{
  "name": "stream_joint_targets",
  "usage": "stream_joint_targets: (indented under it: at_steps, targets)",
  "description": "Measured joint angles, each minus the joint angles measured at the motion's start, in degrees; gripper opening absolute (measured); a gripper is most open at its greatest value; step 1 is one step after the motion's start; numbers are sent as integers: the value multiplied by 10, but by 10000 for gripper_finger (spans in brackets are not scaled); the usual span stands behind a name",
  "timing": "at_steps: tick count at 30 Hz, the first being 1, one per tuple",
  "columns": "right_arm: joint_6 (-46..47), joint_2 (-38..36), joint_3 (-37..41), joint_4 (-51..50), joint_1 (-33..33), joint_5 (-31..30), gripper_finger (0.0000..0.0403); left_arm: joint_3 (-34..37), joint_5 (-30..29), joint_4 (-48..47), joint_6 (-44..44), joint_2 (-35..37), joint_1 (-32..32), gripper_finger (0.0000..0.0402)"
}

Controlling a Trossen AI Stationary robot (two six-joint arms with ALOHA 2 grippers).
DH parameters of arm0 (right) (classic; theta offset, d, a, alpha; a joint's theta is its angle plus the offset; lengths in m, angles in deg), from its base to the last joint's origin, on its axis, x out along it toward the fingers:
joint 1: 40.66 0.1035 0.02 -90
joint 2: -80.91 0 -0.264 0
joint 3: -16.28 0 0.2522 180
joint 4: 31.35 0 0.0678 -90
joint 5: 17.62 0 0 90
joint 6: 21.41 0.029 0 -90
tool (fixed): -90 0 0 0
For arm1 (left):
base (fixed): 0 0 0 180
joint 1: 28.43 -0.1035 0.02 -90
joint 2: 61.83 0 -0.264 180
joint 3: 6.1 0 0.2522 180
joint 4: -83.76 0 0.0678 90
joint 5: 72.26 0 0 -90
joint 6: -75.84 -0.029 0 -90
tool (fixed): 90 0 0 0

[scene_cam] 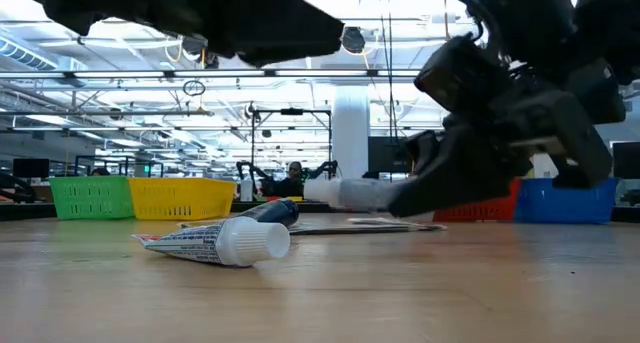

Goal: Pick & Place Travel size toiletries
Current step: Put the toothpaste into the green bin

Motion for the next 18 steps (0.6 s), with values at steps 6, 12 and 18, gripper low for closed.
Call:
stream_joint_targets:
  at_steps: [6, 12, 18]
  targets:
    - [23, 0, 0, 56, -17, -3, 24, 0, -11, -68, 28, 0, -18, 283]
    - [25, 0, 0, 95, -31, -1, 28, 0, -20, -148, 103, 0, -35, 299]
    - [15, 0, 0, 105, -35, -1, 24, 0, 13, -164, 108, 0, -39, 225]
